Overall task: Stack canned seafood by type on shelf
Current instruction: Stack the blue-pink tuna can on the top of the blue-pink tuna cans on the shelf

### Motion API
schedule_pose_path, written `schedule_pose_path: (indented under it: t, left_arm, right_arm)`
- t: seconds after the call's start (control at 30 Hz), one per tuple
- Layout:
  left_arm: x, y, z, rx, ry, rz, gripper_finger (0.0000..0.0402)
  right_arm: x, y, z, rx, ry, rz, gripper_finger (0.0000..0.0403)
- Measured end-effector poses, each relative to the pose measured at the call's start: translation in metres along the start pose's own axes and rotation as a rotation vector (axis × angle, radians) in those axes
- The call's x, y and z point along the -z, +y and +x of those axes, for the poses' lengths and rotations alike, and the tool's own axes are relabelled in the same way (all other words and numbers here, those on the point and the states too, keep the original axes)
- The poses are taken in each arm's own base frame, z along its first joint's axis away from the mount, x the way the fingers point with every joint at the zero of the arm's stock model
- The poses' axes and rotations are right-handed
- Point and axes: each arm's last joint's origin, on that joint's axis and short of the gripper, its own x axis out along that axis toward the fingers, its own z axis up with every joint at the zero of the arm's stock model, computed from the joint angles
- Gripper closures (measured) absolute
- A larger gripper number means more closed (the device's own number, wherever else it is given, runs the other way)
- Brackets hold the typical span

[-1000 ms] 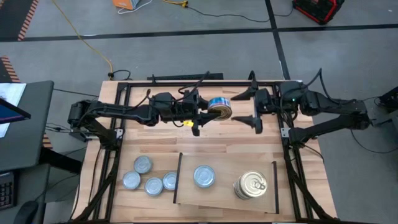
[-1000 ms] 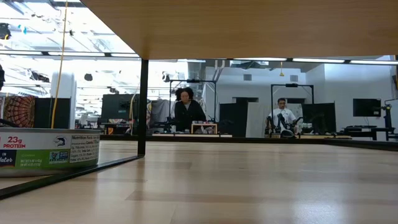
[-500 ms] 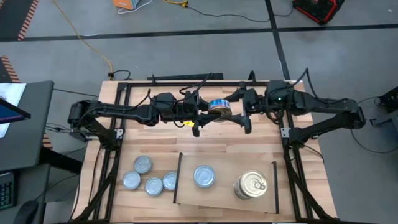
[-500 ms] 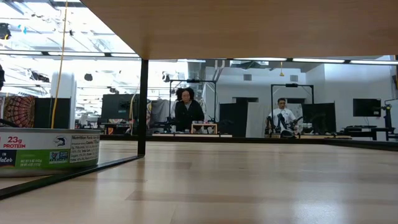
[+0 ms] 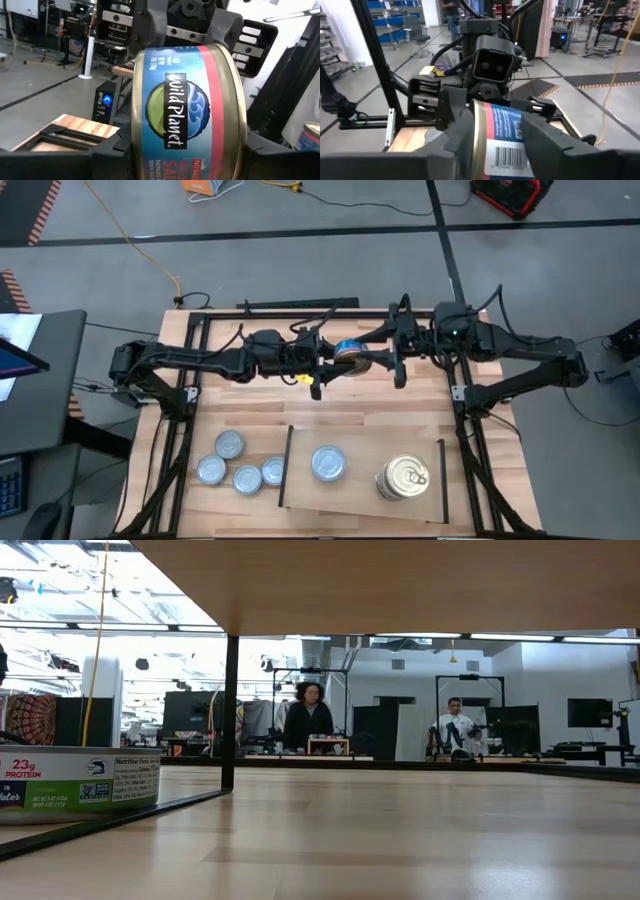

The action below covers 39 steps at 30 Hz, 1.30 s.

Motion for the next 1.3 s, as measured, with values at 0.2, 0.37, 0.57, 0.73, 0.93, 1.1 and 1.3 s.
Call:
schedule_pose_path:
  t: [0.2,0.37,0.57,0.73,0.93,1.1,1.3]
  left_arm:
    - [0.0004,-0.0002,0.0001,0.002,0.003,0.008,0.0222]
    - [0.0007,-0.0009,0.0001,0.014,0.007,0.024,0.0222]
    - [0.0022,0.0,0.0002,0.006,0.02,0.036,0.0222]
    - [0.002,0.0006,0.0002,-0.012,0.016,0.05,0.0222]
    - [0.0019,0.0012,0.0002,-0.019,0.015,0.055,0.0221]
    - [0.0012,0.0005,0.0004,-0.011,0.014,0.06,0.0221]
    - [0.0013,0.0008,0.0003,-0.014,0.014,0.074,0.0221]
  right_arm:
    - [0.0024,0.001,0.0037,-0.042,0.015,0.012,0.0263]
    - [0.0025,0.0031,0.0014,-0.079,0.023,0.029,0.0252]
    - [0.0045,0.0039,-0.001,-0.09,0.048,0.032,0.0143]
    - [0.0048,0.0043,-0.001,-0.092,0.049,0.009,0.0059]
    - [0.0039,0.0003,-0.004,-0.011,0.043,-0.067,0.0034]
    - [0.0034,0.0023,-0.0043,-0.014,0.038,-0.077,0.0038]
    - [0.006,-0.0026,-0.0049,0.007,0.068,-0.066,0.0038]
